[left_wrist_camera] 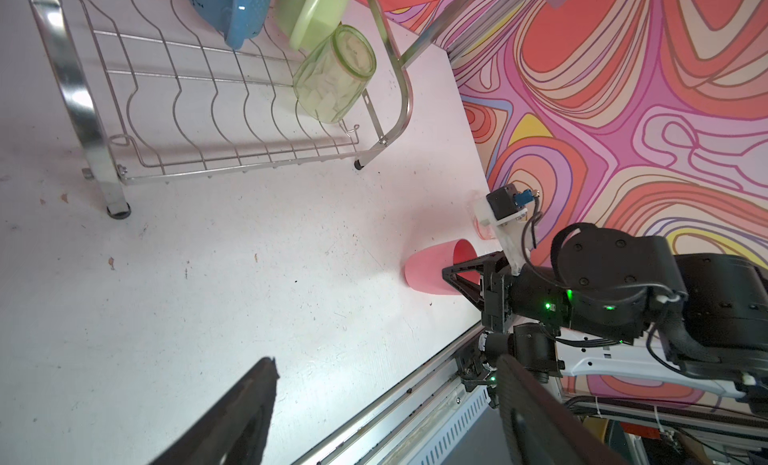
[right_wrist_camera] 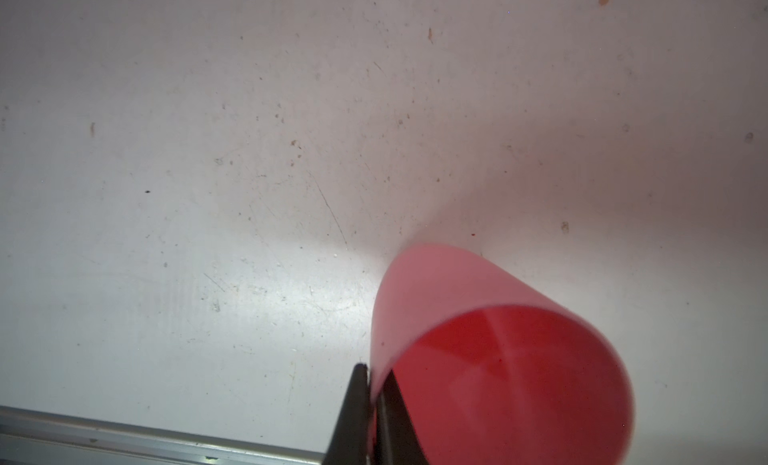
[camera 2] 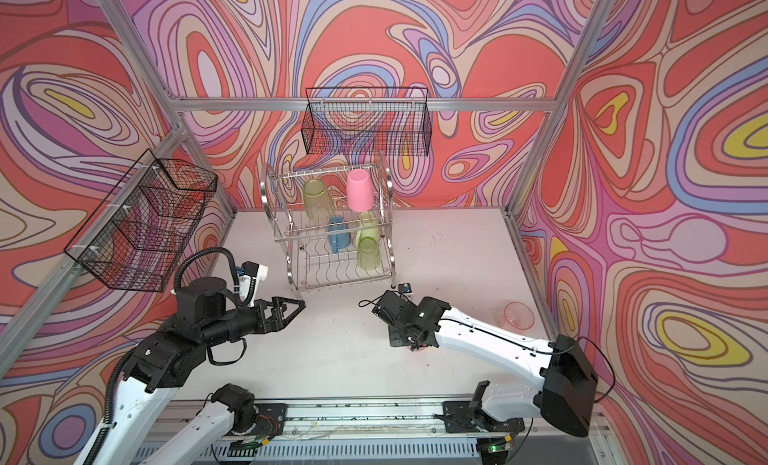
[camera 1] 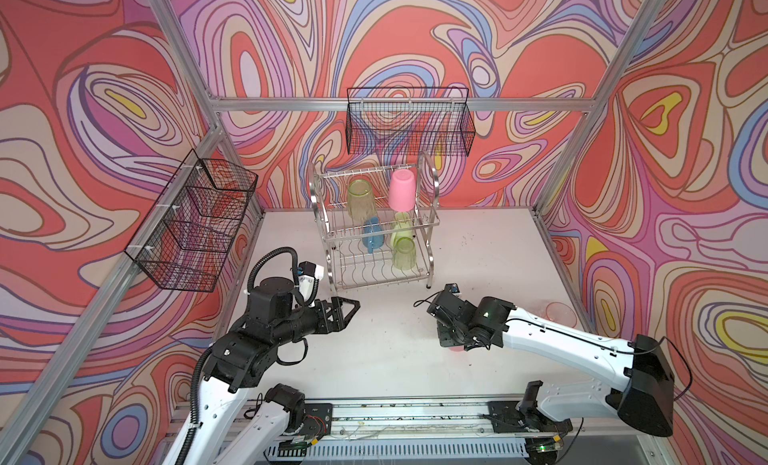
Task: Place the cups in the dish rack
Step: 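Lift the pink cup toward the left gripper while left gripper reaches toward it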
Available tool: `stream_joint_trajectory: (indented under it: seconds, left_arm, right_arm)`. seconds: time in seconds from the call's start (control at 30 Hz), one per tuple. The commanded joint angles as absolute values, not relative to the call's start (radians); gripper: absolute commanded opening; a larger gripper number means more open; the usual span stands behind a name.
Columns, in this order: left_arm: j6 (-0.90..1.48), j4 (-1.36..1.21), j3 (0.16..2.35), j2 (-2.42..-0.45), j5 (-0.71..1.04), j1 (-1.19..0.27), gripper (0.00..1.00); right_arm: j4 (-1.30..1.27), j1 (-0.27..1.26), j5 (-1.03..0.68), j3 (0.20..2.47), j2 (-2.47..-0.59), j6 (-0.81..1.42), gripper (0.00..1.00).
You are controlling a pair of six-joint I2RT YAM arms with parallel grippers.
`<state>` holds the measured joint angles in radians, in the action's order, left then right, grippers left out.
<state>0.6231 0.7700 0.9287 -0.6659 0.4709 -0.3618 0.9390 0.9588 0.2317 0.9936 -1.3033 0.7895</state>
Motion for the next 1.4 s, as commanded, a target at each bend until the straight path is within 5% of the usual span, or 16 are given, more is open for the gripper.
stream_joint_trajectory:
  seconds: [0.0,0.9,1.37]
  left_arm:
    - [0.713,0.782,0.898,-0.645,0.476,-0.371,0.85]
    - [1.288,0.481,0.626,-0.558,0.383,-0.374,0.89]
    - [1.572,0.129,0.449,-0.56,0.341,-0.377,1.0]
  right_arm:
    - [0.855,0.968,0.207,1.022,-1.273,0.719,0.0]
    - [0.237,0.977,0.058,0.825,-1.135,0.511,0.0]
    - [-0.086,1.027,0.08,0.778,-1.155,0.452,0.0]
